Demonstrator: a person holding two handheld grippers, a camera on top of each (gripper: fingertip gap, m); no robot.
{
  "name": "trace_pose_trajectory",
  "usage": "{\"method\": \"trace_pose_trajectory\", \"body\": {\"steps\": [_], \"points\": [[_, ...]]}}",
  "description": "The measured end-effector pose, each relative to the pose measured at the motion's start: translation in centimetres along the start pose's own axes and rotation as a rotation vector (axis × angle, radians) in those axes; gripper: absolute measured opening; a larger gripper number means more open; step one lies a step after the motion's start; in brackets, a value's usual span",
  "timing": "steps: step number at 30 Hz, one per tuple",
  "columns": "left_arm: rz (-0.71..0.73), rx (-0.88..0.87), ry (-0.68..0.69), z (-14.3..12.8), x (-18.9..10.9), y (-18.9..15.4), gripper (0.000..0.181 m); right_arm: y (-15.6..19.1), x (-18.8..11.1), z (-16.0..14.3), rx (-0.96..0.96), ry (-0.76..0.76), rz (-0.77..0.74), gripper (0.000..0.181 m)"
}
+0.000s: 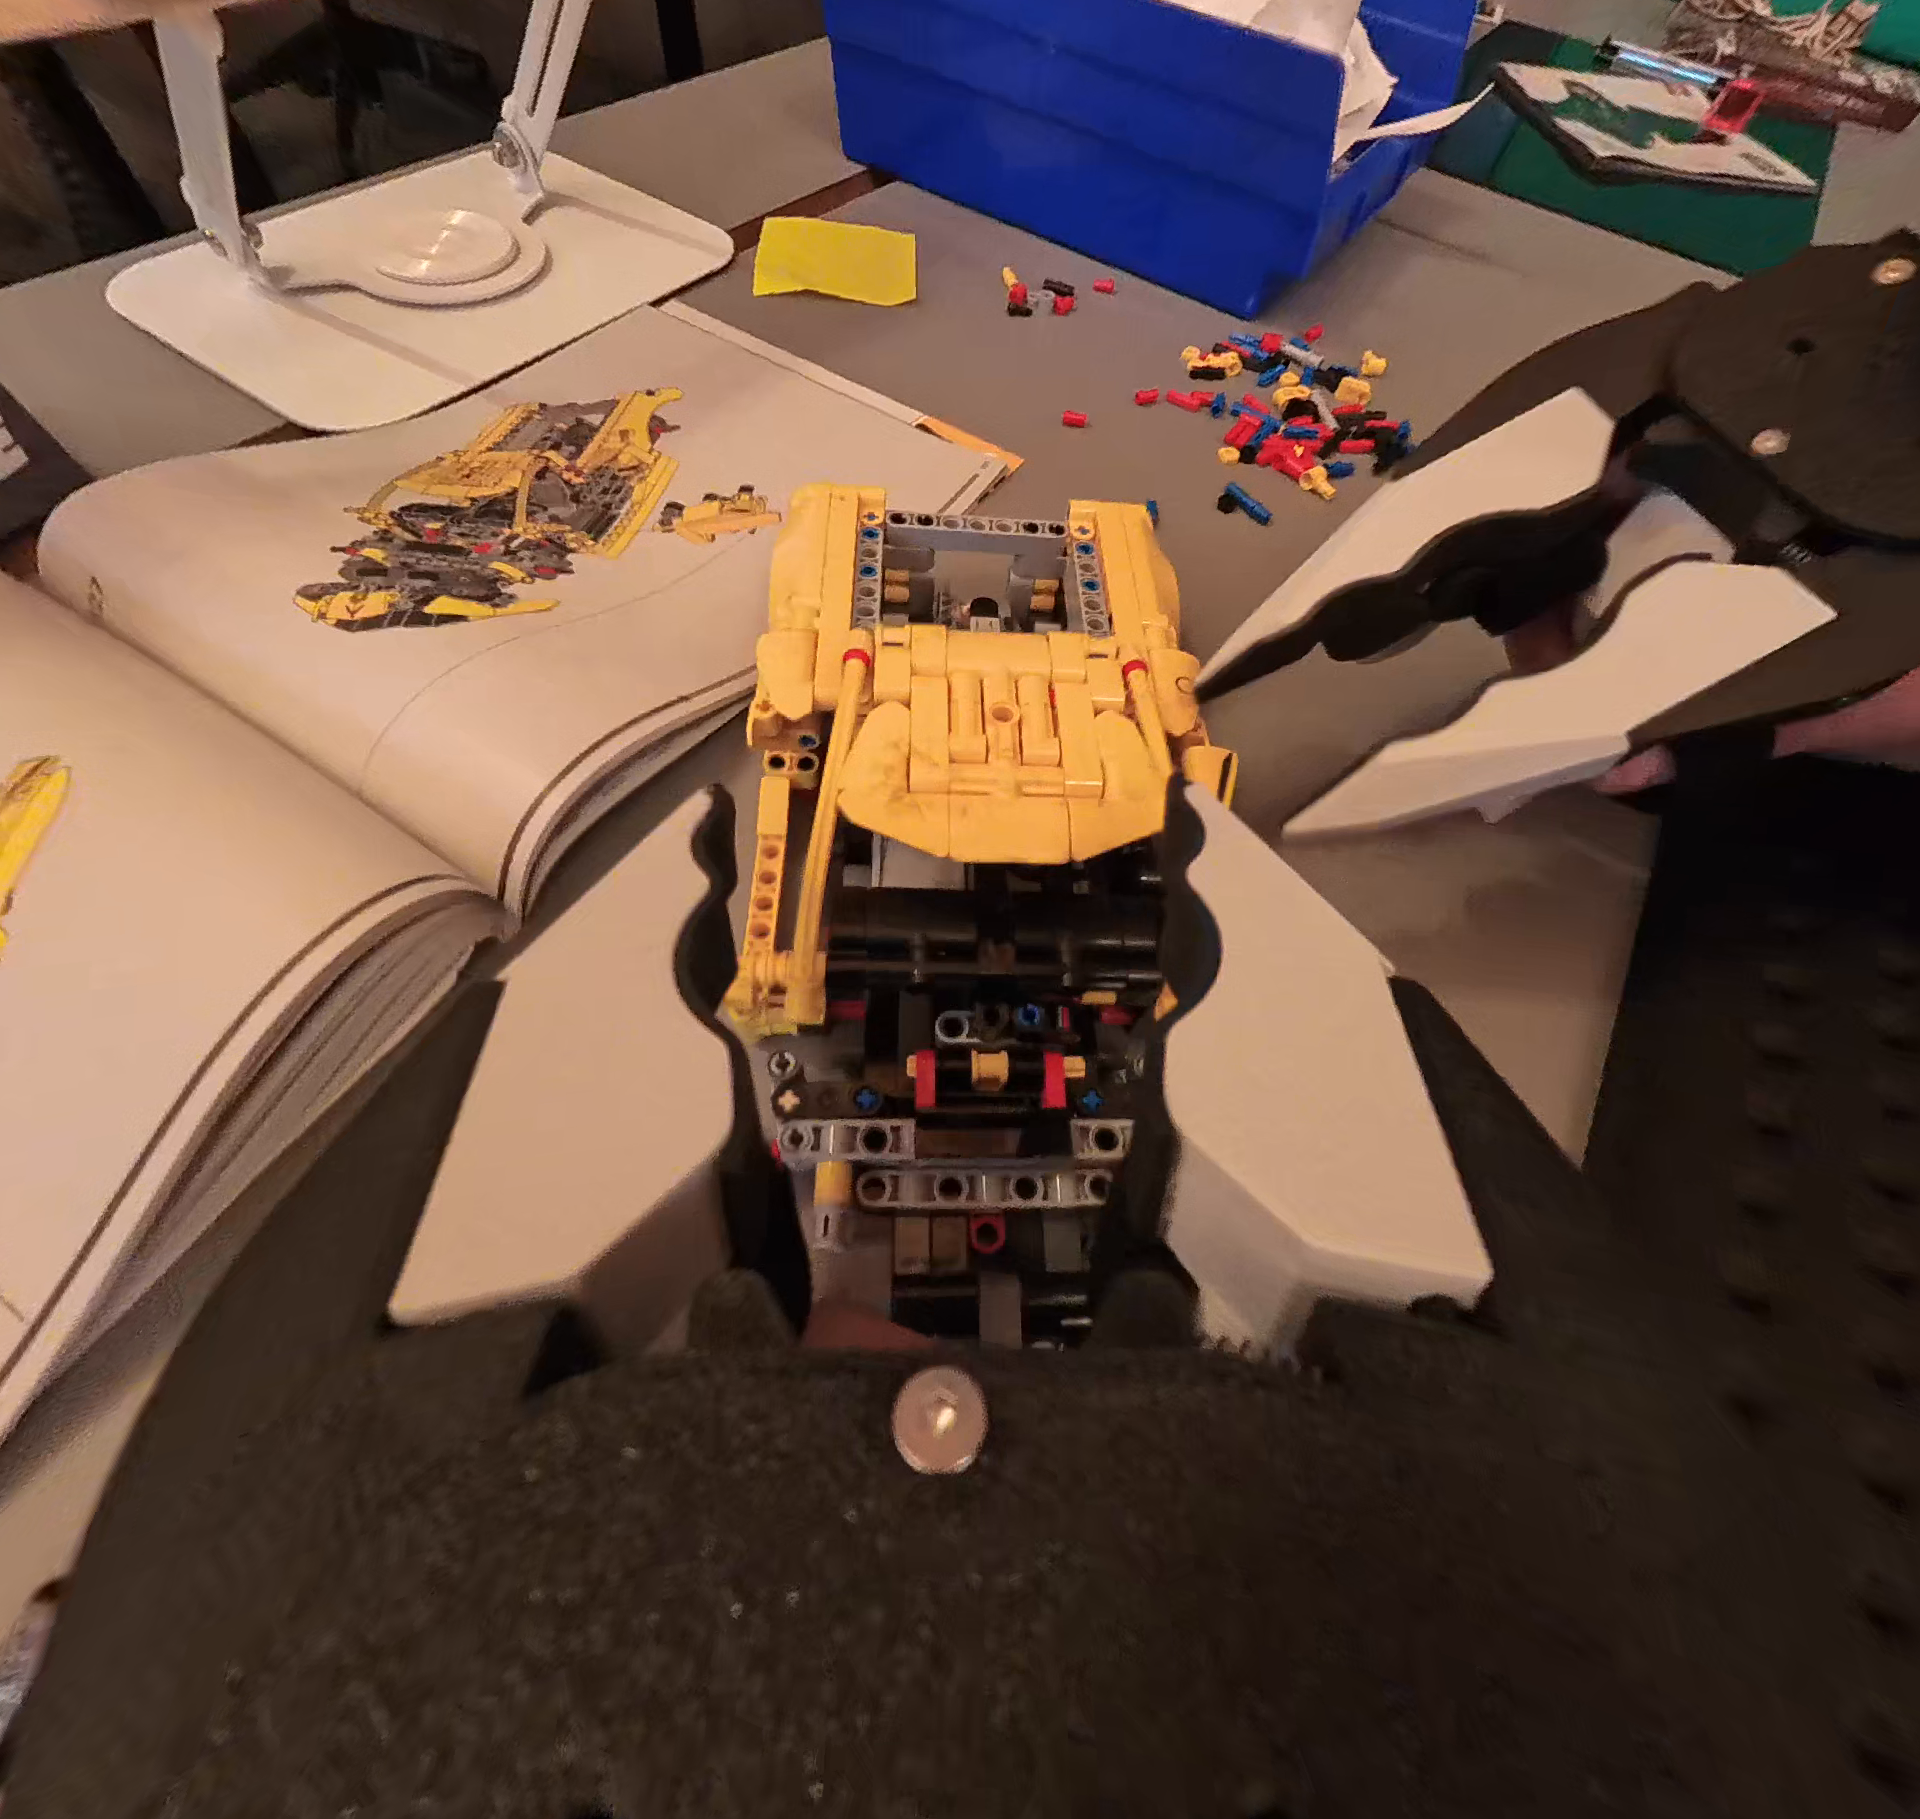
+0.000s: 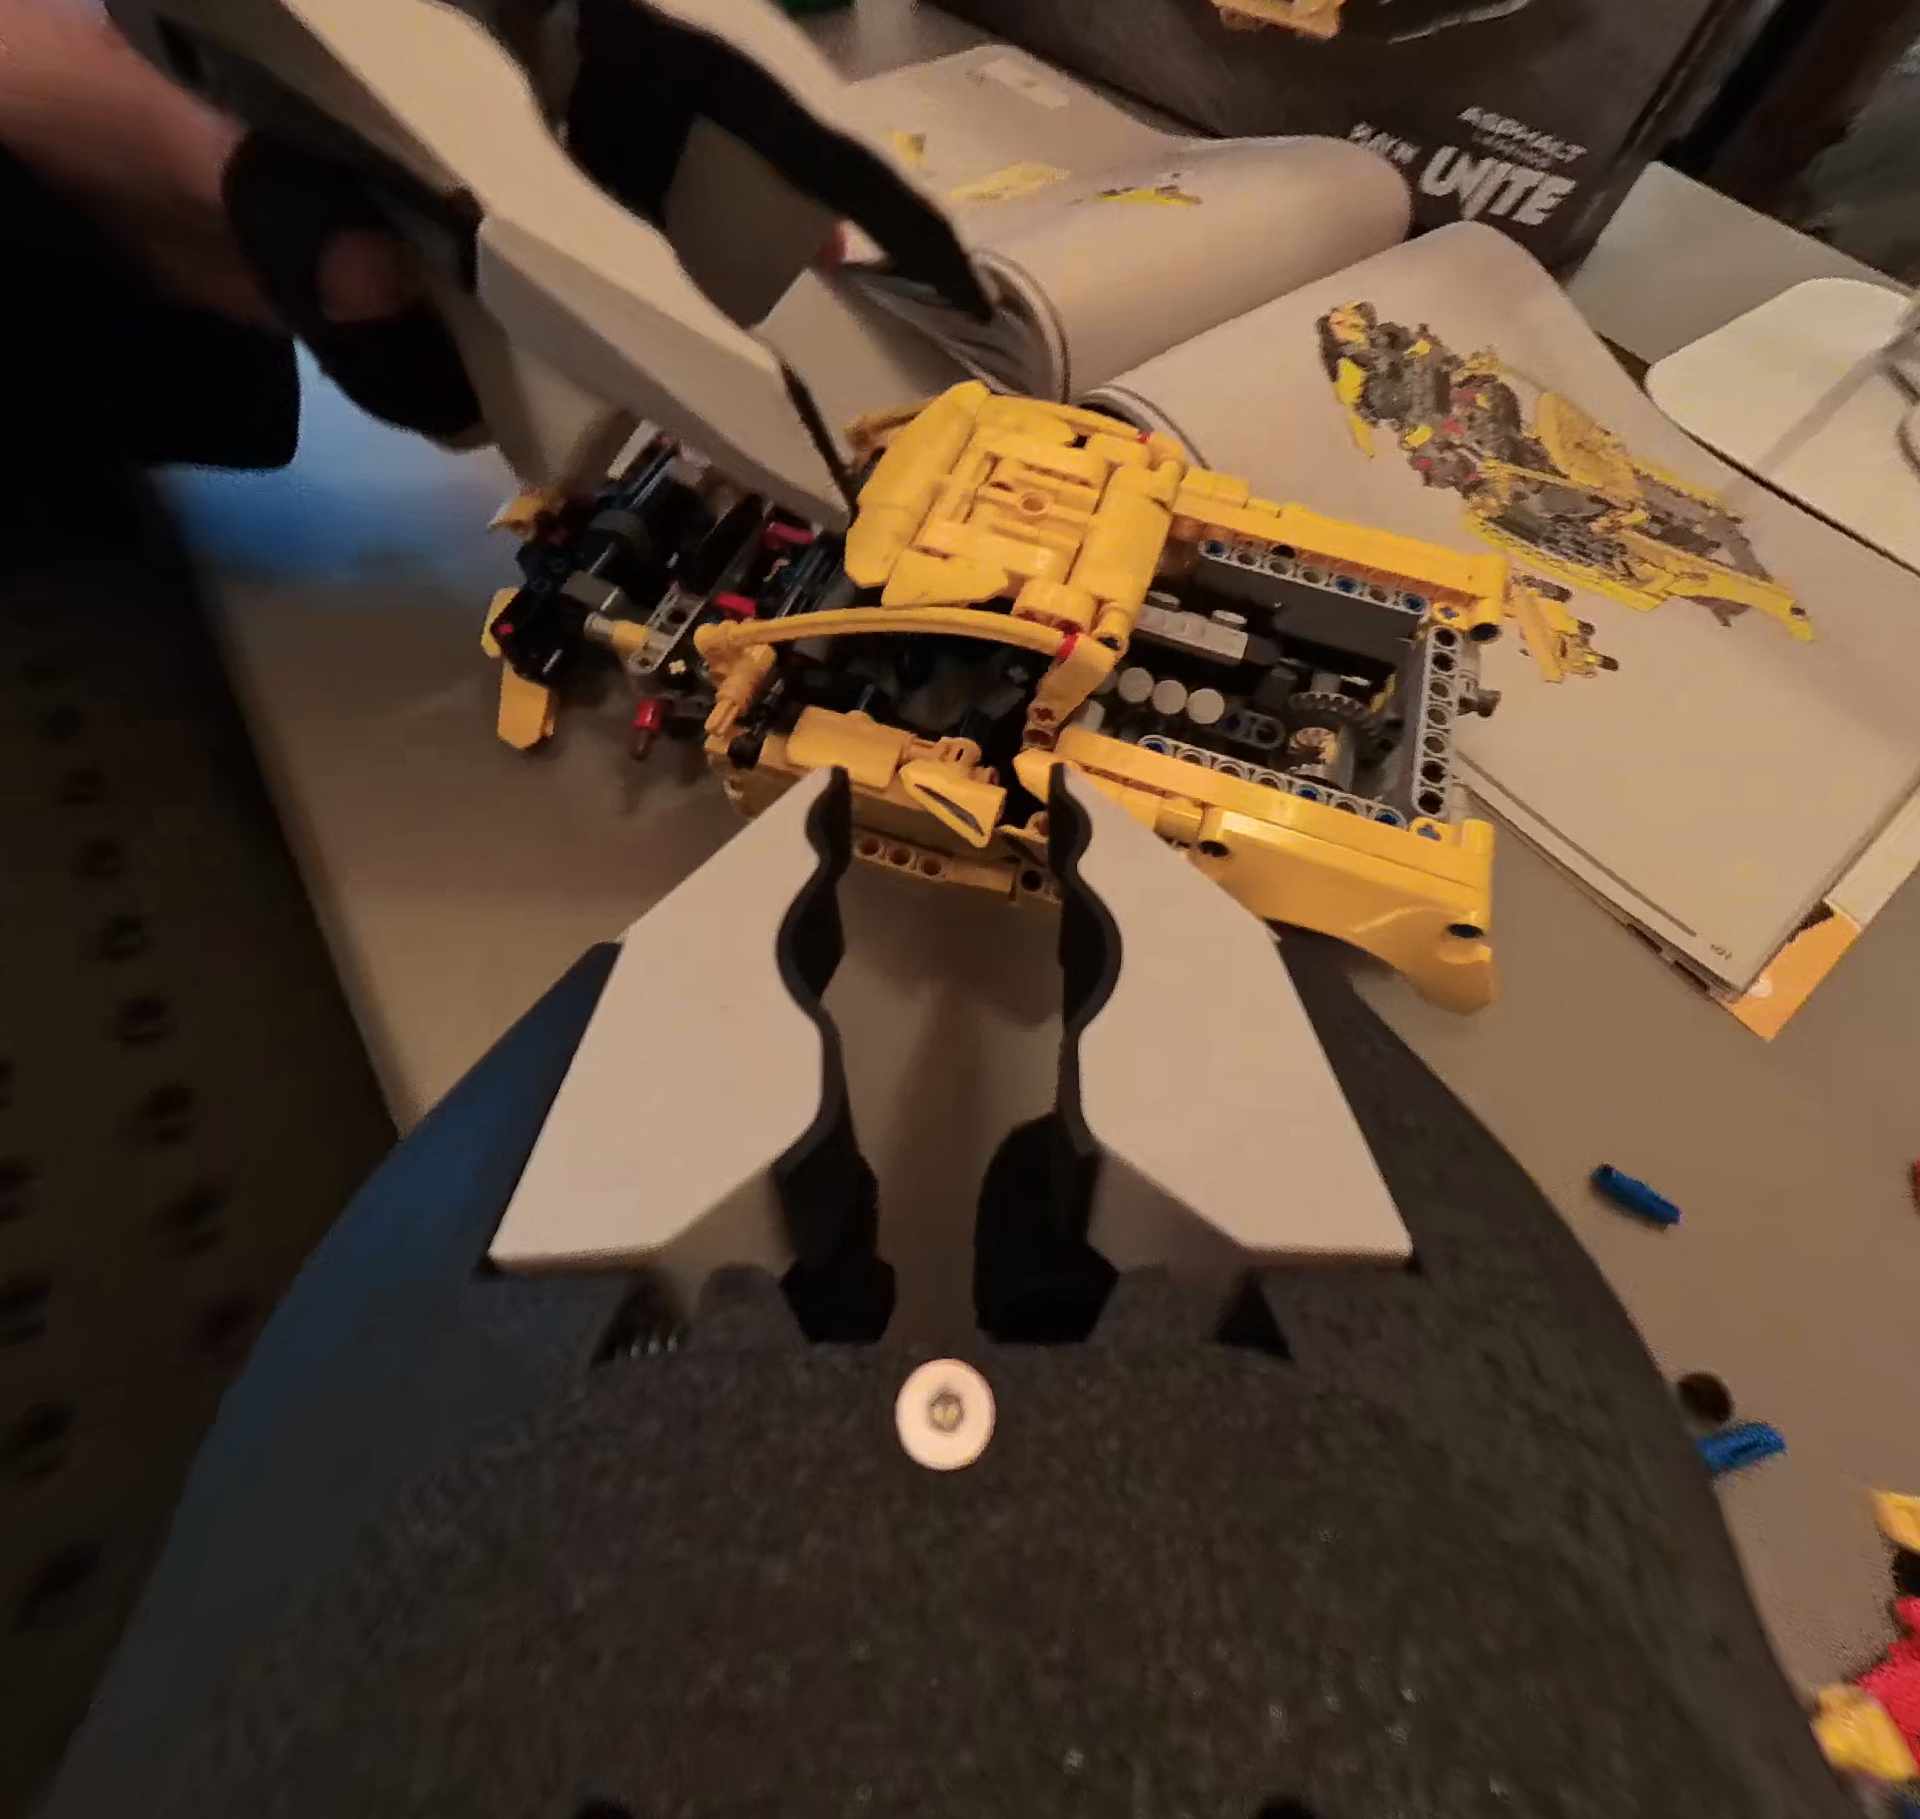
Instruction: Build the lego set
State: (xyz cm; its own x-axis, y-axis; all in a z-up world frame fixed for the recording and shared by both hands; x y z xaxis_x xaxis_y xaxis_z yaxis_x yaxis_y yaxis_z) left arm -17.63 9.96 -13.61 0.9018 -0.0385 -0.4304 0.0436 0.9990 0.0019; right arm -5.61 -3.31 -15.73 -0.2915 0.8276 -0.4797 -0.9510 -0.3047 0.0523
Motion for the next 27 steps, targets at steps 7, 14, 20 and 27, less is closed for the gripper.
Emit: {"method": "trace_pose_trajectory", "body": {"steps": [7,14,20,27], "points": [[0.008,0.054,0.081,-0.8,0.7,-0.6,0.082,1.1,-0.2,-0.6,-0.013,0.011,-0.037,0.029],[-0.019,-0.001,0.088,-1.1,0.6,-0.5,0.079,0.7,0.6,-0.5,0.007,0.031,-0.048,0.022],[-0.022,-0.004,0.08,-1.3,0.7,-0.5,0.079,0.8,0.7,-0.6,-0.045,0.059,-0.092,0.025],[0.073,0.081,0.136,-2.2,1.3,0.1,0.065,1.1,0.1,-0.9,-0.006,0.1,-0.118,0.015]]}}
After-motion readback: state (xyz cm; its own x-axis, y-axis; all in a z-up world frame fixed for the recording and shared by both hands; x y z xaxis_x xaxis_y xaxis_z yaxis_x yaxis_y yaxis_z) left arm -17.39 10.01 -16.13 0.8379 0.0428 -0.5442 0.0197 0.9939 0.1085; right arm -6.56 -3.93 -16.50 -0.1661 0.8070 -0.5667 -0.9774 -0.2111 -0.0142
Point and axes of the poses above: each gripper's, where its closed fingertips meet, x out along the fingers, z out of its top, y = z × x across the jaws, the point moved 8 cm from there along -x, back along the fingers, and after that the axes turned 6 degrees about x, right-handed, at the moved point
